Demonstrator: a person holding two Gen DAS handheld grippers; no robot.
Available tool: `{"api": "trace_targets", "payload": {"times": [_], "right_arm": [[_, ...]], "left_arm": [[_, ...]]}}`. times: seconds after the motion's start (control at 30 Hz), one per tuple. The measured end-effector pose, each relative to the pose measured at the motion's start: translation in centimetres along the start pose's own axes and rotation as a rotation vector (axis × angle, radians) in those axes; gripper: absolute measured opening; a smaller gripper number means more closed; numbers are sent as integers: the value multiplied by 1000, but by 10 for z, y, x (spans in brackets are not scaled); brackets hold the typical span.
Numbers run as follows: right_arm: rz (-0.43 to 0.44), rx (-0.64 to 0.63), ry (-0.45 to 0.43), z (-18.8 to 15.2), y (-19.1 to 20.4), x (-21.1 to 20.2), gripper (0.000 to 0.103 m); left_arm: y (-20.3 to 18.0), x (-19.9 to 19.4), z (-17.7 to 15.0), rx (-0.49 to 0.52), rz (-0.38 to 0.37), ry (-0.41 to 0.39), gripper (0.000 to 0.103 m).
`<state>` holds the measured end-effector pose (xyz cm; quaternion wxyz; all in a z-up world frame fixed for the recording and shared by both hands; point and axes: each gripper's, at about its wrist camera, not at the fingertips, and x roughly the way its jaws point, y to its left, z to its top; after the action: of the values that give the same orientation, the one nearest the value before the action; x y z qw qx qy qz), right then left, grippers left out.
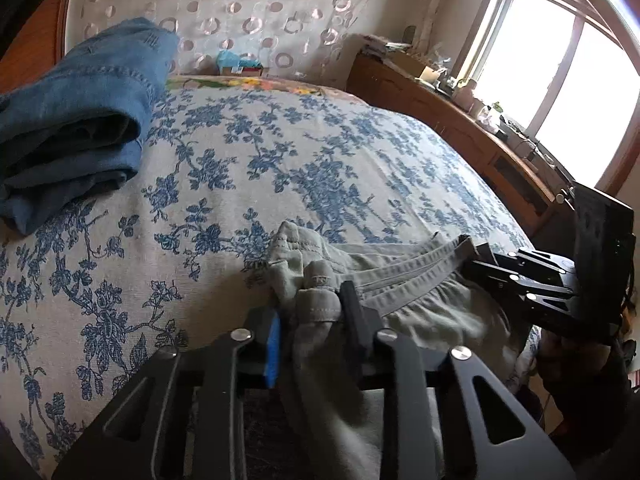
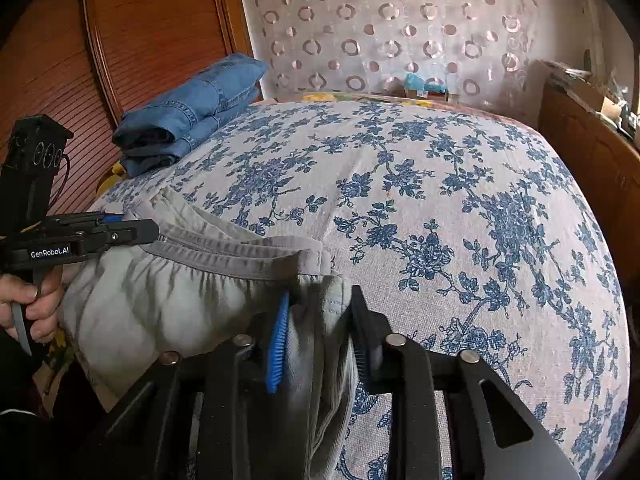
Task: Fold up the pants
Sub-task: 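Grasp the pants waistband with the left gripper while the right gripper grasps the other end, then lift the folded pants with both grippers and carry them onto the folded jeans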
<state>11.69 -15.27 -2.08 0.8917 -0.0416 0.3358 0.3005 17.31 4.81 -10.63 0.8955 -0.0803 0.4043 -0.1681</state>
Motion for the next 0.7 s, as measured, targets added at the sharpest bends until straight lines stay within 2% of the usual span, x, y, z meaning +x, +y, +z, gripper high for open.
{"api": "trace_targets", "payload": {"times": [0.13, 0.4, 0.7], "right_arm": [[21, 6, 4, 0, 0, 0, 16], [45, 15, -33, 3, 2, -13, 14], [43, -6, -107, 5, 10, -45, 14]], "left_arm": [[-3, -8, 4, 4, -8, -27, 22], [-16, -29, 9, 34, -8, -80, 18], [-28, -54, 11, 56, -1, -140, 18]]}}
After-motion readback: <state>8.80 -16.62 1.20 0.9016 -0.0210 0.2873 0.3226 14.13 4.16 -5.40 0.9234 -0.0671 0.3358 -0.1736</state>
